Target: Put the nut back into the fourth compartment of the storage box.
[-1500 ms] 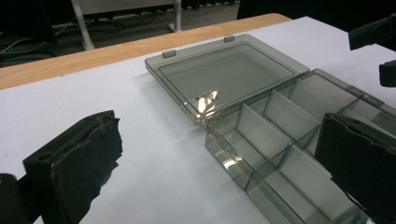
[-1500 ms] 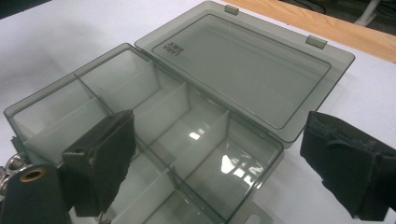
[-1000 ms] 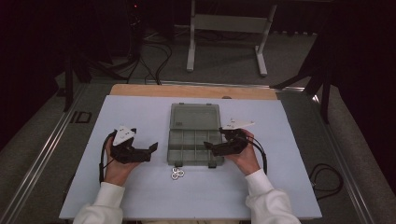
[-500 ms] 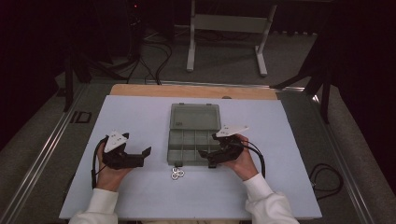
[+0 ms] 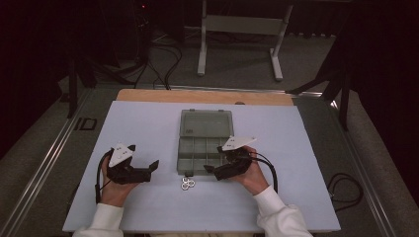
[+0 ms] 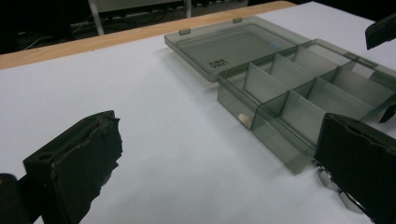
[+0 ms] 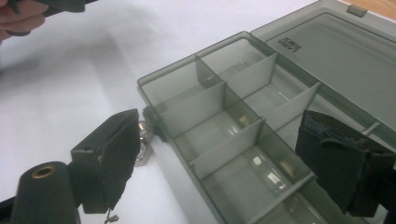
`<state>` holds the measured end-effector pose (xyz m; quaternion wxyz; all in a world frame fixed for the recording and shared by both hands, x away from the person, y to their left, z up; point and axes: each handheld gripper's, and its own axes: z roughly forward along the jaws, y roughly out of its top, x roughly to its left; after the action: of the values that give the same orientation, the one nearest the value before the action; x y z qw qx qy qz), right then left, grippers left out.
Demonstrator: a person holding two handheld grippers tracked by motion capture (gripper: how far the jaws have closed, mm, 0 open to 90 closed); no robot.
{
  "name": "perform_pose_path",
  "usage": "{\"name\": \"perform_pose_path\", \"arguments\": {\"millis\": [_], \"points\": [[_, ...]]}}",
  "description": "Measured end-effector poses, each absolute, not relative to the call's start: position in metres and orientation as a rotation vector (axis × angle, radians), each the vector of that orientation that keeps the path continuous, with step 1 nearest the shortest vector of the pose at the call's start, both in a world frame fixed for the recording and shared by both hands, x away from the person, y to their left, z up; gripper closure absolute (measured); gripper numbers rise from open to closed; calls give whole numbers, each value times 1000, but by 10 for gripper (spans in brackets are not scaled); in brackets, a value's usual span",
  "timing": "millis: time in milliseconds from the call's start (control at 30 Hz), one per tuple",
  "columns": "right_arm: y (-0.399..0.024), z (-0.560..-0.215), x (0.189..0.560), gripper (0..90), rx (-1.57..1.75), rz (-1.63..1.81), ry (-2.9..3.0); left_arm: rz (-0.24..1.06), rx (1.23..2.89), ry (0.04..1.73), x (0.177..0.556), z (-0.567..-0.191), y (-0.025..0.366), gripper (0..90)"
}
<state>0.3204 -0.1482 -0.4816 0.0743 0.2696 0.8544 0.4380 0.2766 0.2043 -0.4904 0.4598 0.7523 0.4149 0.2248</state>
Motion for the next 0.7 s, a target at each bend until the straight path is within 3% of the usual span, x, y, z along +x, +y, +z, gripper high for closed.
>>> {"name": "perform_pose_path", "arguments": {"millis": [700], "points": [[-126,-488,307,141,697,1300,2649,549,1883,970,261,-491,206,10]]}}
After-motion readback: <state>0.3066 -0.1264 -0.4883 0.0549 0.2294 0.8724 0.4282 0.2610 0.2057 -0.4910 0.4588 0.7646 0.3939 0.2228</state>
